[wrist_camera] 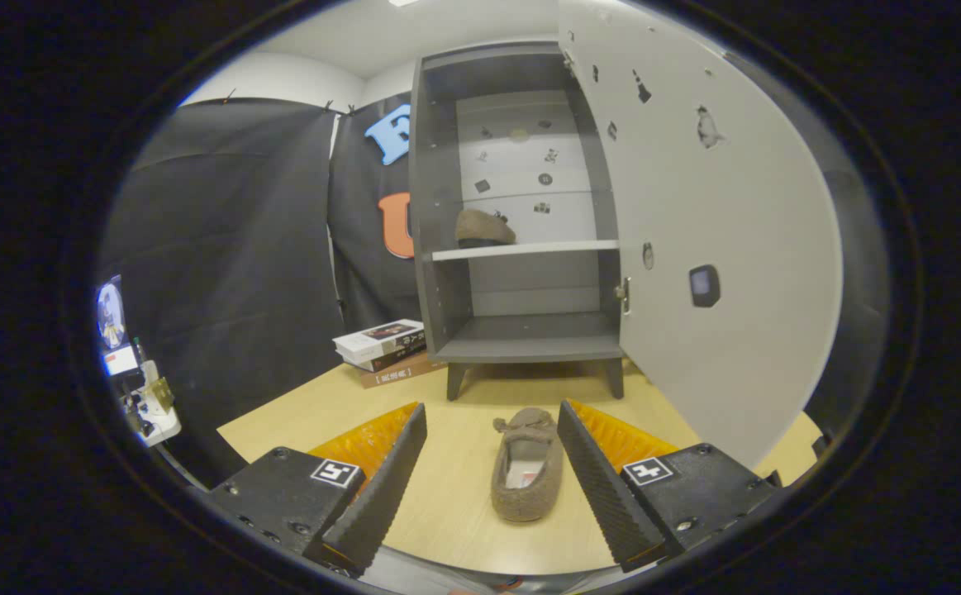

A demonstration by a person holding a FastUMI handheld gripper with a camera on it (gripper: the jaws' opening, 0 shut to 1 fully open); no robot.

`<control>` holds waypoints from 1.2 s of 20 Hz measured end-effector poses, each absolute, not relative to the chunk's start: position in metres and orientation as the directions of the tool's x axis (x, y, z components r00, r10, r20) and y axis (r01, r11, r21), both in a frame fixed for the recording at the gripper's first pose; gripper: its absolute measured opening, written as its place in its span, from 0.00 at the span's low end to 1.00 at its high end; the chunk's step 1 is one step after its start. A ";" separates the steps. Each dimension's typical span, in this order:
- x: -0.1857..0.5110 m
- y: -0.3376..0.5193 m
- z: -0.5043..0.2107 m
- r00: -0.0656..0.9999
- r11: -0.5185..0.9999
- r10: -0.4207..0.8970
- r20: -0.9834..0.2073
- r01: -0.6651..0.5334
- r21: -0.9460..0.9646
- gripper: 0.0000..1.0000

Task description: Open the shoe cabinet door, grab the shoes and put them into the shoe cabinet, then close the shoe cabinet door.

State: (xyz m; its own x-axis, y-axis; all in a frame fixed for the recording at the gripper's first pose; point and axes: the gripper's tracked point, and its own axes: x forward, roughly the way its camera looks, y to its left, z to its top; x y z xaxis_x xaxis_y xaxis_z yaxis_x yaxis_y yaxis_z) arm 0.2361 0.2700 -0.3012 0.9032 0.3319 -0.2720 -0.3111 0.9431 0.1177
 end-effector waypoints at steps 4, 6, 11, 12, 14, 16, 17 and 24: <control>0.270 0.291 -0.358 0.874 0.952 0.307 -0.377 -0.282 0.121 0.97; 0.286 0.296 -0.382 0.866 0.960 0.279 -0.416 -0.256 0.111 0.94; 0.316 0.294 -0.433 0.830 0.981 0.195 -0.522 -0.173 0.091 0.67; 0.322 0.290 -0.434 0.837 0.985 0.173 -0.519 -0.158 0.074 0.63; 0.334 0.279 -0.444 0.844 0.992 0.123 -0.523 -0.124 0.032 0.50; 0.335 0.288 -0.462 0.807 0.984 0.173 -0.565 -0.164 0.066 0.26; 0.337 0.289 -0.462 0.809 0.982 0.188 -0.557 -0.171 0.084 0.22; 0.321 0.290 -0.449 0.818 0.956 0.292 -0.495 -0.273 0.112 0.12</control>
